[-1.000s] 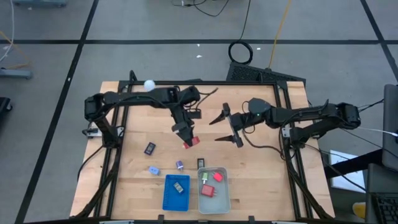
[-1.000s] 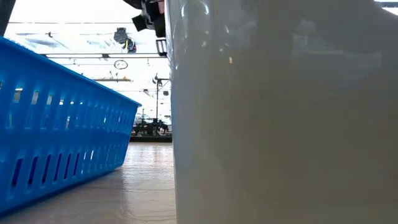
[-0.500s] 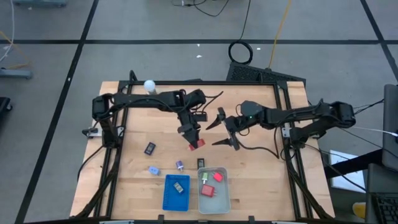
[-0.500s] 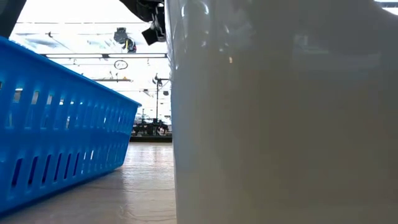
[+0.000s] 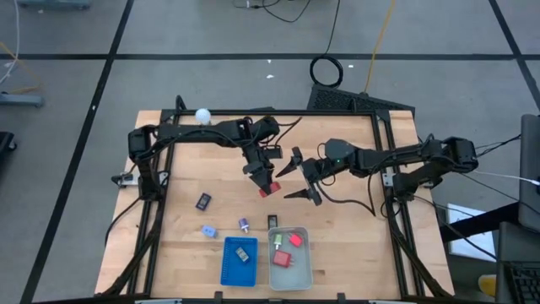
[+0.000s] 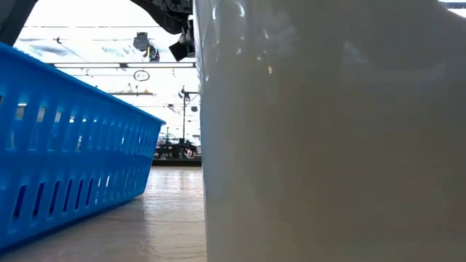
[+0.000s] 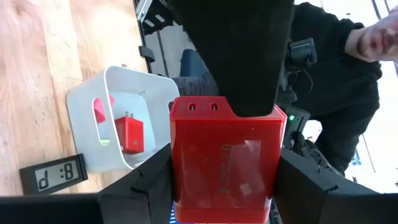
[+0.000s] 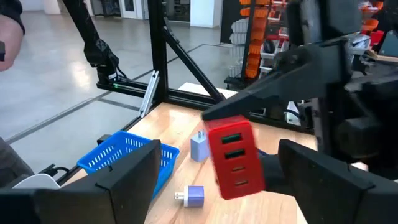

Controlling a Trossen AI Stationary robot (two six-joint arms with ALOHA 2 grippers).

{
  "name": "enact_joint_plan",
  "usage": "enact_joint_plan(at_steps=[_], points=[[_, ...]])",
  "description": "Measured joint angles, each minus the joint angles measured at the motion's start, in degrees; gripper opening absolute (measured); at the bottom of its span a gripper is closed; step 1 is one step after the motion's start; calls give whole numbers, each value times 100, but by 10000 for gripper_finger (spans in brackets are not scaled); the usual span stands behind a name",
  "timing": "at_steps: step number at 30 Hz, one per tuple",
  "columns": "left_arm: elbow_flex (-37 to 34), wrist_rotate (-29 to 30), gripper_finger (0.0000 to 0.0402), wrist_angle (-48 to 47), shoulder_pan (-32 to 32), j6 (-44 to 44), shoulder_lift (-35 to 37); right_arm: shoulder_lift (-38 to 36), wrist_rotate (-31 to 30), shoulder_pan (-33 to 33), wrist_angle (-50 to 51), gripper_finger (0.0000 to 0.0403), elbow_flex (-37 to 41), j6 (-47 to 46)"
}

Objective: Pick & Place Office items
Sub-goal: Put the red charger adapter into the gray bin

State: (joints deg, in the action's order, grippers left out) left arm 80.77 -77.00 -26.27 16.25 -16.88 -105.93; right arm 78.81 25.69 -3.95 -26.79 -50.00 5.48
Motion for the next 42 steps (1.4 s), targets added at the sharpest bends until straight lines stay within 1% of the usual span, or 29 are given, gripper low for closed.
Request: enact_joint_plan(at_steps=[4,8,11,14,18,21,24,27,32,37,42], points=[[0,-82,210,100,70,-63,0,33,-4,2,-20,313,0,41],[0,-174,210,609,66,-423,0,97,-16,34,-81,313,2,120],[0,-213,210,843,60,-592,1,185,-20,68,-313,313,-13,162],[0,-208,210,844,47,-623,2,236,-36,95,-295,313,9,120],[0,-178,210,858,11,-640,2,360,-193,157,-559,312,-18,138],[0,-107,210,840,7,-625,2,374,-313,226,-553,303,9,140],[0,-95,210,859,8,-627,2,355,-362,272,-629,283,-9,245],[0,-80,210,856,1,-632,2,367,-379,293,-623,253,-9,251],[0,-75,210,862,2,-673,2,365,-521,289,-629,188,-9,221],[0,-73,210,850,-3,-721,2,365,-490,291,-647,120,-9,252],[0,-76,210,855,-31,-778,2,365,-475,295,-646,116,-9,205]])
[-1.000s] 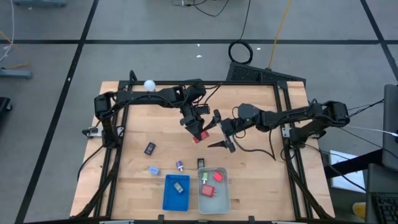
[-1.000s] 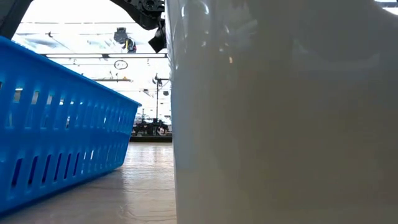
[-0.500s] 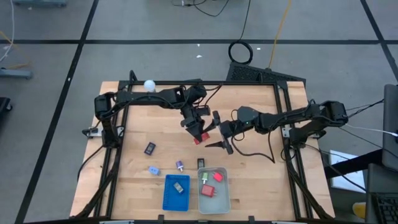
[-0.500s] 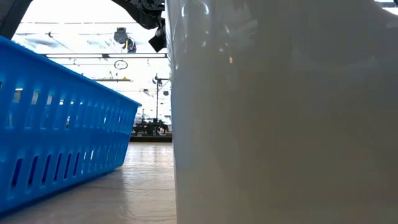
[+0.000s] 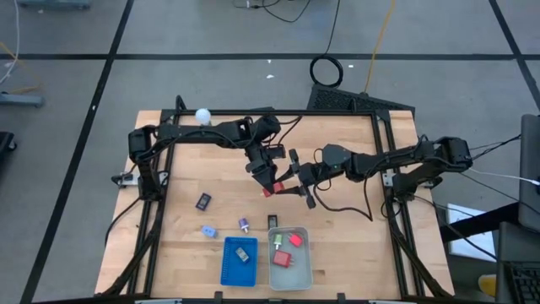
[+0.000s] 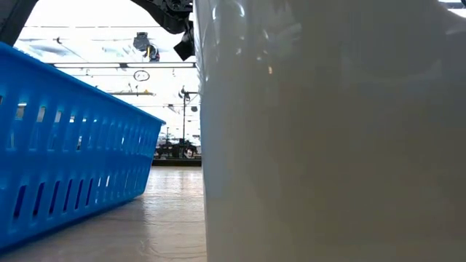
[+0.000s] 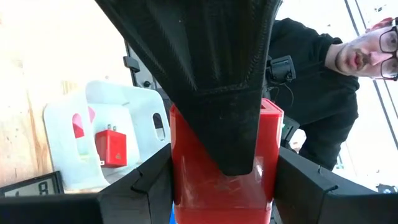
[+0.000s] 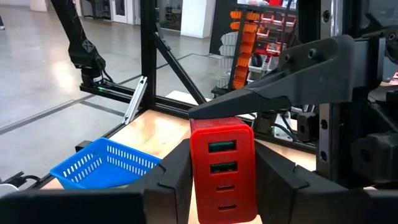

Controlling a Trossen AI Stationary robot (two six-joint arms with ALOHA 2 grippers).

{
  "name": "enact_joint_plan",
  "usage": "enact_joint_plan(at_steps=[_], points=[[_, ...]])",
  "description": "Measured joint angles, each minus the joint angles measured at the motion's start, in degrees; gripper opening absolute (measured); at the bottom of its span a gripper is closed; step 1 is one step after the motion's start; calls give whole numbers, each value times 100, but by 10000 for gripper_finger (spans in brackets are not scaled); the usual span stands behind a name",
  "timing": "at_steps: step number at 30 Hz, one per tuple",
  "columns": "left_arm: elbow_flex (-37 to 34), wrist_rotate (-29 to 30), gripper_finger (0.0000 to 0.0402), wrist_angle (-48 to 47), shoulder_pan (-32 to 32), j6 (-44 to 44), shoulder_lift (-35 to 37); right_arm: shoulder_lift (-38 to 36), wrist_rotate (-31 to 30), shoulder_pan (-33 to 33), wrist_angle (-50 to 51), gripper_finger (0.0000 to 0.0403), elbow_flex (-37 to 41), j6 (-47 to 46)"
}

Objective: Pick & Place Office items
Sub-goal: Put the red charger adapter into the gray bin

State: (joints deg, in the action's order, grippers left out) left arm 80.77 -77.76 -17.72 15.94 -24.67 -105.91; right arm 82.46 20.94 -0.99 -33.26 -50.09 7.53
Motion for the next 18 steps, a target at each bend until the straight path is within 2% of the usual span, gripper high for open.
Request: enact_joint_plan(at_steps=[8,14,18], points=[[-2,114,213,-3,-36,-46,0,-2,0,0,18,116,0,-63],[-2,595,298,-1,-27,-163,11,2,-159,-2,120,116,20,-275],[-2,729,326,3,-35,-203,11,0,-159,-2,182,116,20,-295]])
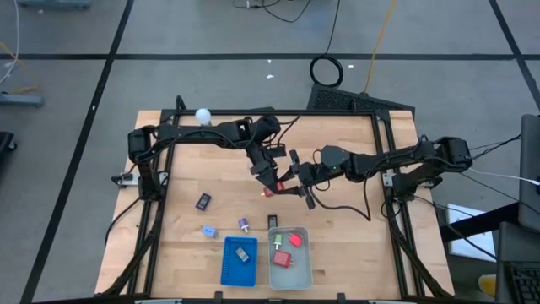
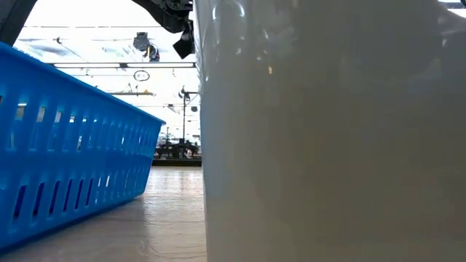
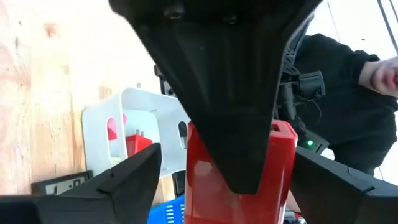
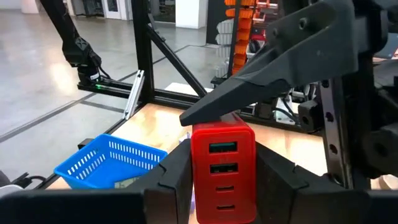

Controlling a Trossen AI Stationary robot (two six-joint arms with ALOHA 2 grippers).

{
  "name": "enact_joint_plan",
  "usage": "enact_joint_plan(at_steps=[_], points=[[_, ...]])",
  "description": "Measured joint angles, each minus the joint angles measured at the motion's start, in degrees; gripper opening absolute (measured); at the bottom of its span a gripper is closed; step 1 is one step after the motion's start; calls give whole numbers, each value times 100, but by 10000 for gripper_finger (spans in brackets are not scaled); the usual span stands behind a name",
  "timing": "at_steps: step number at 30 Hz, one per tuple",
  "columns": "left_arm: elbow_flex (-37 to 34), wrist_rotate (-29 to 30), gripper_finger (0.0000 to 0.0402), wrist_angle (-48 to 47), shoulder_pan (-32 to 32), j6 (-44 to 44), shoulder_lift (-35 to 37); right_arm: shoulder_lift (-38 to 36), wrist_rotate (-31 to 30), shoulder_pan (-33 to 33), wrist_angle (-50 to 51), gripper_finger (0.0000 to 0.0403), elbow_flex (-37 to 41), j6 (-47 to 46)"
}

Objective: Pick & Place Office items
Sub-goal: Put the red charger adapter into the gray bin

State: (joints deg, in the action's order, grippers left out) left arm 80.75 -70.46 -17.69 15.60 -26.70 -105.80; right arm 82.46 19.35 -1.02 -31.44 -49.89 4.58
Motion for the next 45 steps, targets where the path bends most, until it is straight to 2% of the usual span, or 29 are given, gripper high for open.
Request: enact_joint_plan(at_steps=[5,9,14,17,20,24,27,30,34,45], points=[[-2,-30,333,-2,9,-54,0,0,0,0,36,116,0,36],[-2,-343,334,2,49,-158,0,0,0,0,35,115,-3,51],[-2,-424,335,-5,77,-219,0,-2,0,-2,1,115,-4,63],[-2,-714,335,-27,124,-216,0,-62,1,-30,63,115,-9,65],[-4,-786,335,-81,230,-78,126,-157,-7,-93,138,115,-11,64],[-4,-752,336,-607,503,295,379,-371,-10,-185,378,115,-21,59],[-4,-644,335,-1316,738,746,546,-546,31,-203,456,115,-15,-10],[-4,-255,335,-2047,956,1247,643,-747,41,-203,464,115,-17,-134],[-4,82,335,-2616,1158,1643,716,-906,38,-97,780,115,-15,-334],[-2,546,335,-2738,1300,1820,728,-986,46,890,1200,115,-11,-972]])
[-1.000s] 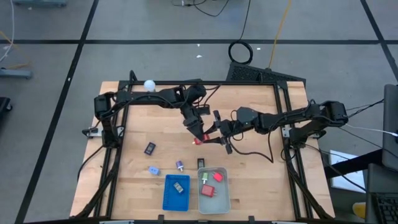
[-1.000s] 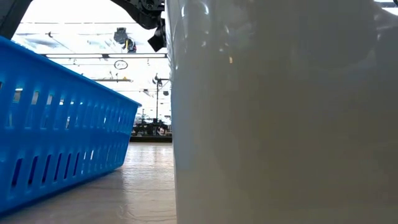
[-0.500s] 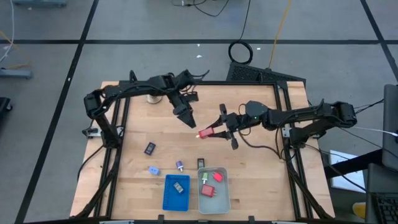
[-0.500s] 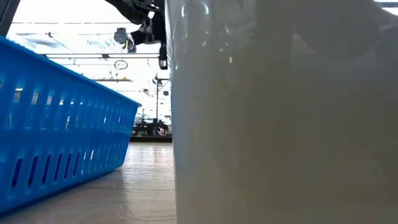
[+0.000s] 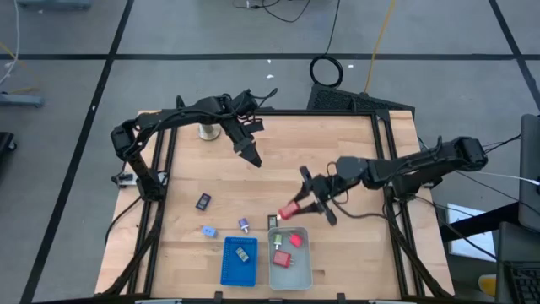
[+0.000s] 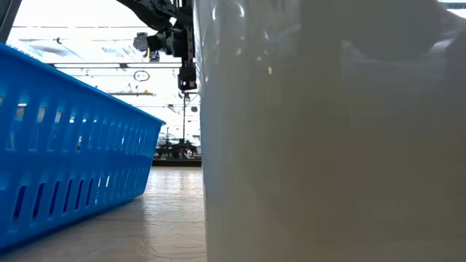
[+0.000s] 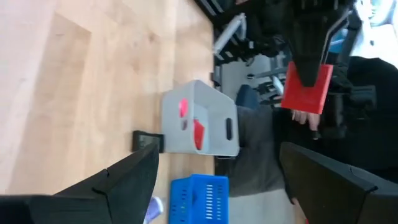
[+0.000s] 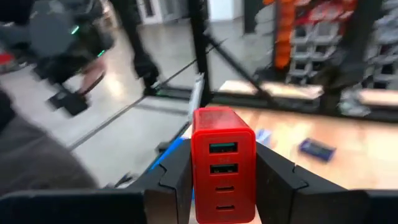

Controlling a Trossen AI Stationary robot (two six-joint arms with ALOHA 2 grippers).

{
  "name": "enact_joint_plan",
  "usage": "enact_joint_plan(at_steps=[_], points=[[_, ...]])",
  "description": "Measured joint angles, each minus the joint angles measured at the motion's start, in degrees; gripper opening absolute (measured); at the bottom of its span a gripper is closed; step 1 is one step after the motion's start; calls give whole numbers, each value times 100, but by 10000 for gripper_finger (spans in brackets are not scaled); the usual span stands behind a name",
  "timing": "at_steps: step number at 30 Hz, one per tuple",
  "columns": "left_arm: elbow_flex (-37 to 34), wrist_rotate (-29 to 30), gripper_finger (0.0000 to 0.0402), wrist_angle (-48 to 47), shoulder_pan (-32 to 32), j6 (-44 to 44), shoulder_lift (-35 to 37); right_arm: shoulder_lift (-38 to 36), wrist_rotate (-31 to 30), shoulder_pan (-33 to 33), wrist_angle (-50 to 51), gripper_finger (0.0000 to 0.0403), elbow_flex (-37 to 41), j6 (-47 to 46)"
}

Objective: Pick & Place Office items
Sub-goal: Put the red charger adapter into the gray bin

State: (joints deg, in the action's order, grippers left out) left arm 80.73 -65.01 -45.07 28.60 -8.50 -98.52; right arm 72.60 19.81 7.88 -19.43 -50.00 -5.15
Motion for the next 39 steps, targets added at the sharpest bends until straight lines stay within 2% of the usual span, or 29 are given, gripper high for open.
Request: enact_joint_plan(at_steps=[6,12,17,25,39], points=[[0,477,335,-125,-11,104,0,18,-292,478,581,115,0,-175],[0,917,335,-150,-61,169,0,390,-337,833,597,115,1,-777],[0,963,335,-156,-177,196,0,835,-367,1041,607,115,2,-1217],[0,1158,335,-156,-350,264,0,1573,-486,1220,-91,115,-2,-1520],[0,1160,335,-163,-376,357,0,2479,-498,1250,-477,115,2,-1591]])
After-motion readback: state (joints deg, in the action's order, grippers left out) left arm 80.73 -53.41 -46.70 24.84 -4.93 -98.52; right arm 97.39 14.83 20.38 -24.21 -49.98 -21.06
